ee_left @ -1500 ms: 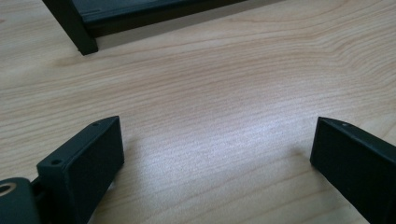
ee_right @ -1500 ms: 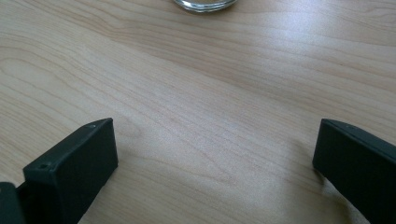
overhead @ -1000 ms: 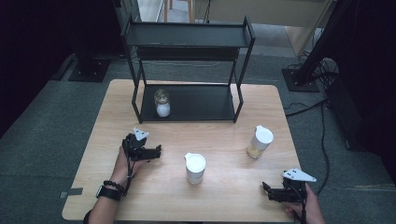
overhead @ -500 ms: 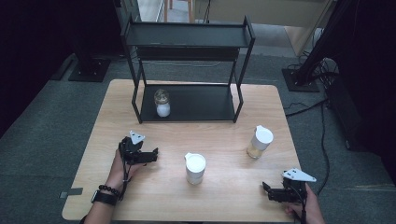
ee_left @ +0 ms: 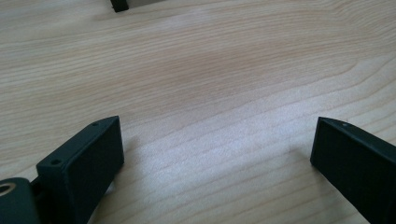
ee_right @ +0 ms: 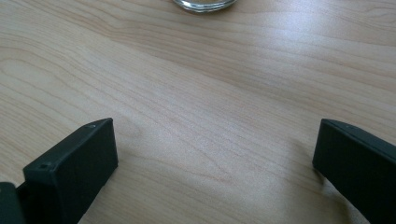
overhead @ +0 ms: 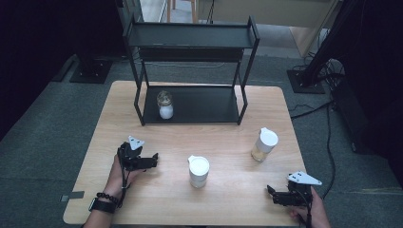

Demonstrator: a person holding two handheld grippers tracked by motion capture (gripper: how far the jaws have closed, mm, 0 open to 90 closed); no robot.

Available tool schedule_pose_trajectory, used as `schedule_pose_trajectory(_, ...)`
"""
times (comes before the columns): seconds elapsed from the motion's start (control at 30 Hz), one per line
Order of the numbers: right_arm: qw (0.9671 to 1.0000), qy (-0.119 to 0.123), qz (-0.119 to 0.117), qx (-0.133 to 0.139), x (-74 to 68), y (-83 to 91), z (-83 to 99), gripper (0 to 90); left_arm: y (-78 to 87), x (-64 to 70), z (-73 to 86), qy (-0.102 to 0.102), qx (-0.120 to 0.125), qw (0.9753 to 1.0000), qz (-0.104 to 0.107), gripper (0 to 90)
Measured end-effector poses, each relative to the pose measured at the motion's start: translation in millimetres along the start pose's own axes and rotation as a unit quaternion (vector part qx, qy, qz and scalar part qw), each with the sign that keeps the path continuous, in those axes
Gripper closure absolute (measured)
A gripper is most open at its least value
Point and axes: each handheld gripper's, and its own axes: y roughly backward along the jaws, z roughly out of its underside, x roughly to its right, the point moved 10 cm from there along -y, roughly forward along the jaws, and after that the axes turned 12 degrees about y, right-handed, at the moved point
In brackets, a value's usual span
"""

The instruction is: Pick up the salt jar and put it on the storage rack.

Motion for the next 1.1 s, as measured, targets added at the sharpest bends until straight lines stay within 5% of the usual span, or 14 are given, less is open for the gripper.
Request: schedule_pose_trajectory(1.1, 1.0000, 0.000, 0.000, 0.000, 0.0, 0.0, 0.0, 0.0, 32.2, -26.3, 26.9, -0.001, 0.001, 1.0000, 0.001, 2.6)
